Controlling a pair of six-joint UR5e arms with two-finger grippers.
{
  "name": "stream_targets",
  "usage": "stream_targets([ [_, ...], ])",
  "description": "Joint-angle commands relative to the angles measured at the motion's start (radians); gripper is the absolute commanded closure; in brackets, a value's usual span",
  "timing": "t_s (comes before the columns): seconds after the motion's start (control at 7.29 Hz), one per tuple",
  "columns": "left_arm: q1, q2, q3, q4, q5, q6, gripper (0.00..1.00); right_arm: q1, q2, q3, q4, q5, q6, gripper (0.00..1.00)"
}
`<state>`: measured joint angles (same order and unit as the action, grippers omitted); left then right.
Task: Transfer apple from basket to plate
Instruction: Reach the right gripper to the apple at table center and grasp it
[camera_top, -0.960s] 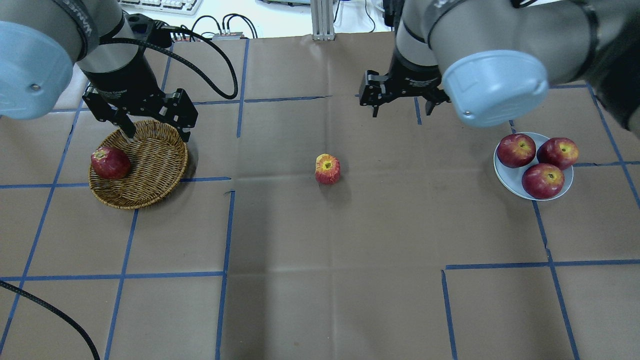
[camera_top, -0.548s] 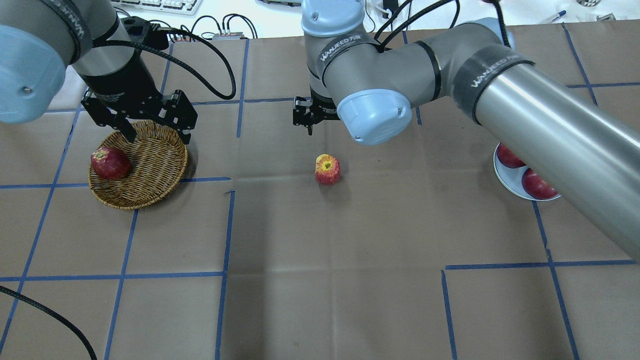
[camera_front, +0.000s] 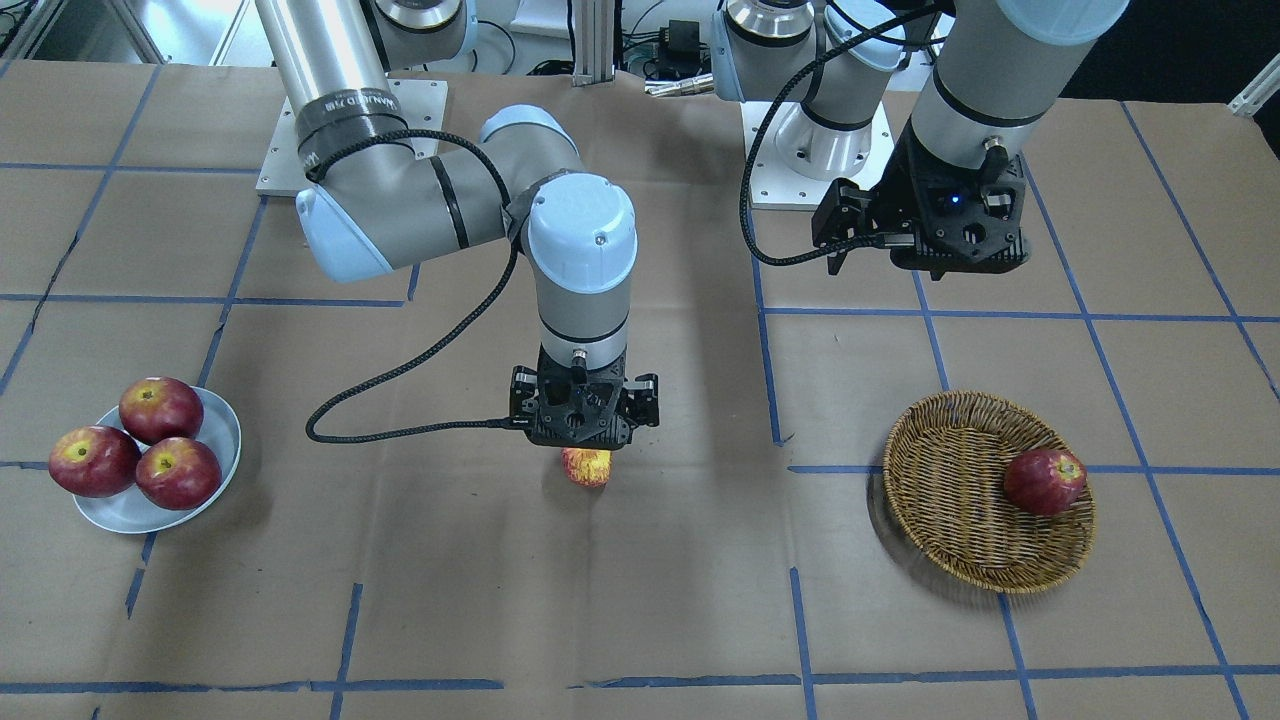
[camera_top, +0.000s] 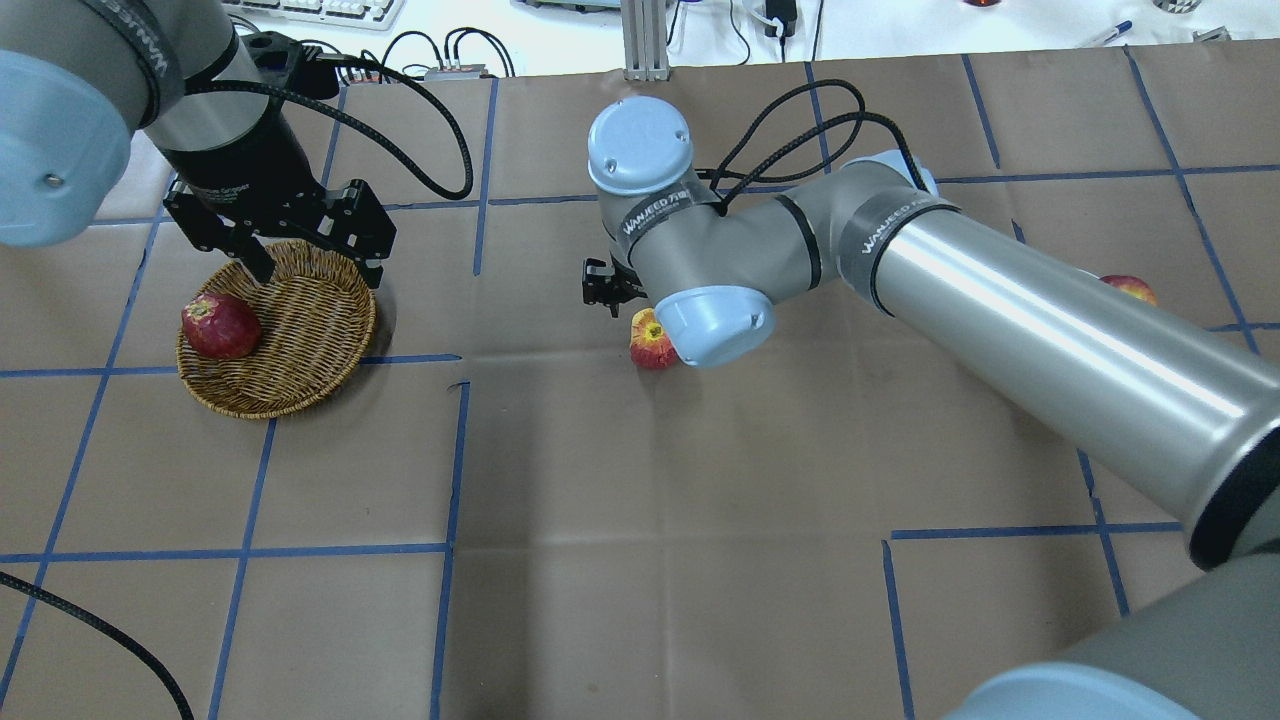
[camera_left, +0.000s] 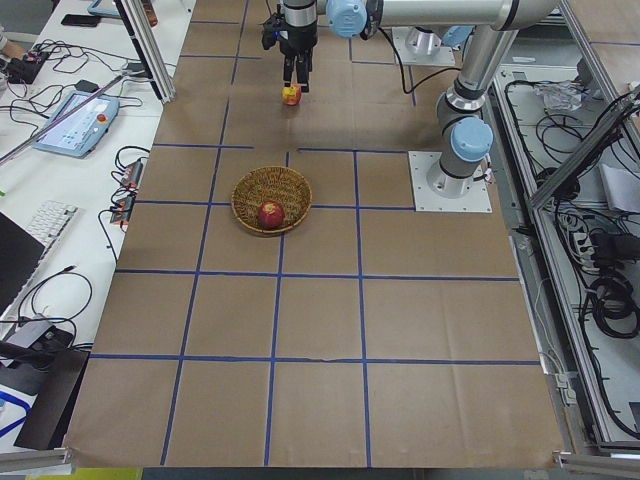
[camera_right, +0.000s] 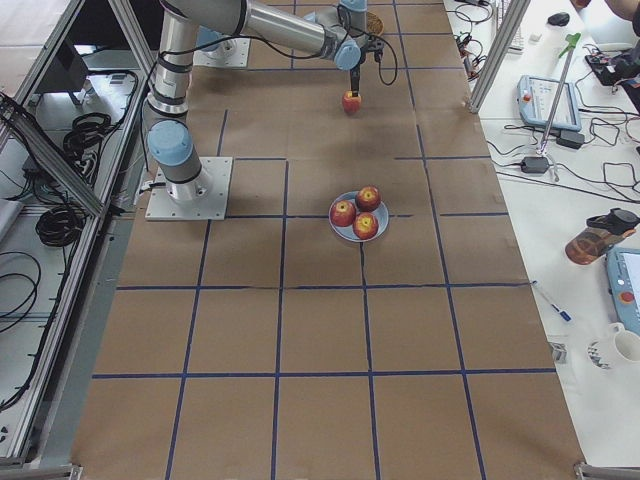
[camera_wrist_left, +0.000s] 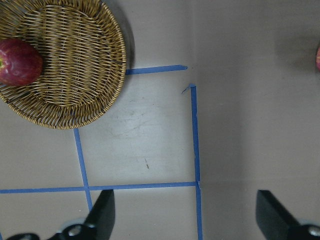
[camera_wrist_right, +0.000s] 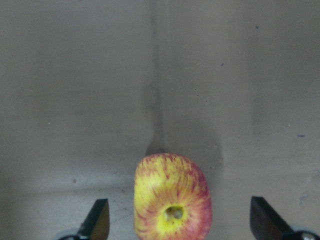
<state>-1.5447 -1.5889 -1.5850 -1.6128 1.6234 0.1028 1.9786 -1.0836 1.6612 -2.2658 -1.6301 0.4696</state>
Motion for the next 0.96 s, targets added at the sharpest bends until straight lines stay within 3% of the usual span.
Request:
stream_targets([
  [0.0, 0.001, 0.001, 0.0, 0.002, 0.001, 0.003, 0.01, 0.0, 0.039, 0.067, -0.125, -0.013, 0.013, 0.0],
  [0.41, 0.005, -0.003, 0.016, 0.011, 0.004, 0.003, 0.01, 0.003, 0.05, 0.066, -0.135, -0.007, 0.04, 0.04],
  [0.55, 0.008, -0.003, 0.013, 0.011, 0.004, 0.005, 0.01, 0.003, 0.05, 0.065, -0.142, 0.002, 0.04, 0.28],
  [0.69, 0.008, -0.008, 0.017, 0.011, 0.004, 0.005, 0.01, 0.003, 0.051, 0.063, -0.143, 0.001, 0.04, 0.36],
  [0.82, 0.008, -0.005, 0.017, 0.011, 0.004, 0.005, 0.01, 0.002, 0.05, 0.061, -0.143, 0.0, 0.04, 0.37],
])
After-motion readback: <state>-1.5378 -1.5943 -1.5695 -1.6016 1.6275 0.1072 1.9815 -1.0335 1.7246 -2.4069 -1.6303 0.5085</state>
